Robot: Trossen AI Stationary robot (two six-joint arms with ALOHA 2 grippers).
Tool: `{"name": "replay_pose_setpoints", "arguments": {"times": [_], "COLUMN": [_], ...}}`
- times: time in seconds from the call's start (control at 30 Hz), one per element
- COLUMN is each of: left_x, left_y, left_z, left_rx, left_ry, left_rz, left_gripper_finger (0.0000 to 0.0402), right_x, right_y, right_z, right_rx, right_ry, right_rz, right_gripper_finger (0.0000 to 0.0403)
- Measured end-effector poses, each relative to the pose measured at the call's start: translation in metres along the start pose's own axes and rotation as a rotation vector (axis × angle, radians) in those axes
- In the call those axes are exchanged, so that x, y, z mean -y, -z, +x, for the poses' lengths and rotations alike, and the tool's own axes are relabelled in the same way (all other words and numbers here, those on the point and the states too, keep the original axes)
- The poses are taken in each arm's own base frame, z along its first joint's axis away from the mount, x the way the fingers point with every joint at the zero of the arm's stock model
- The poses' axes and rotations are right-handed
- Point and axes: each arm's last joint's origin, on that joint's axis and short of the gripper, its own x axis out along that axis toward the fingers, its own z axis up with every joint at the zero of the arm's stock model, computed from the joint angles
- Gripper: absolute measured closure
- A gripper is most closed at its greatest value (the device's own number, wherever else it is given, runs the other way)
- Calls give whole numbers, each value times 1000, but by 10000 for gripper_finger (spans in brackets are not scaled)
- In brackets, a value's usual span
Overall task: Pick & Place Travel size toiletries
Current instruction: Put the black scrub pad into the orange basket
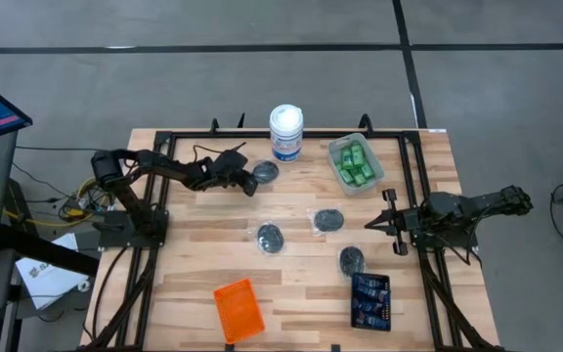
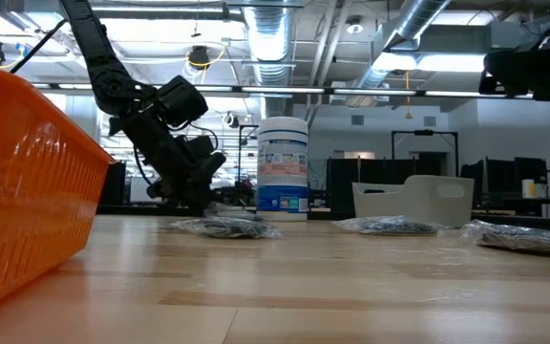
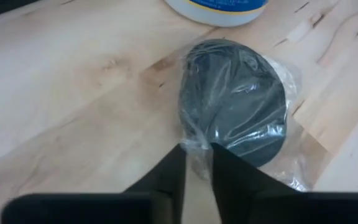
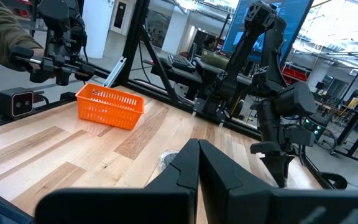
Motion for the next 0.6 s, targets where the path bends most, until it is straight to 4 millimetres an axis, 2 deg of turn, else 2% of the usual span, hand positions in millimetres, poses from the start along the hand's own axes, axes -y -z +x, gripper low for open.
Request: {"name": "replay_pose_setpoints", "arguments": {"times": [0.13, 0.37, 0.47, 0.6], "left_x": [-1, 9, 22, 42], "left_y": [-1, -3, -10, -19], "left_z": [0, -8, -24, -62], "left_rx": [5, 14, 56, 125], "left_ry": [-2, 67, 129, 223], "left_rz": [22, 48, 78, 130], "left_gripper_finger": [391, 400, 400, 401], "right_x": [0, 0, 0, 0], "right_y": [0, 0, 0, 0], "right_z": [0, 0, 0, 0], "right_rx": [0, 0, 0, 0], "right_ry": [0, 1, 1, 1], "right_rz": [0, 0, 0, 0], "right_gripper_finger": [403, 403, 403, 403]}}
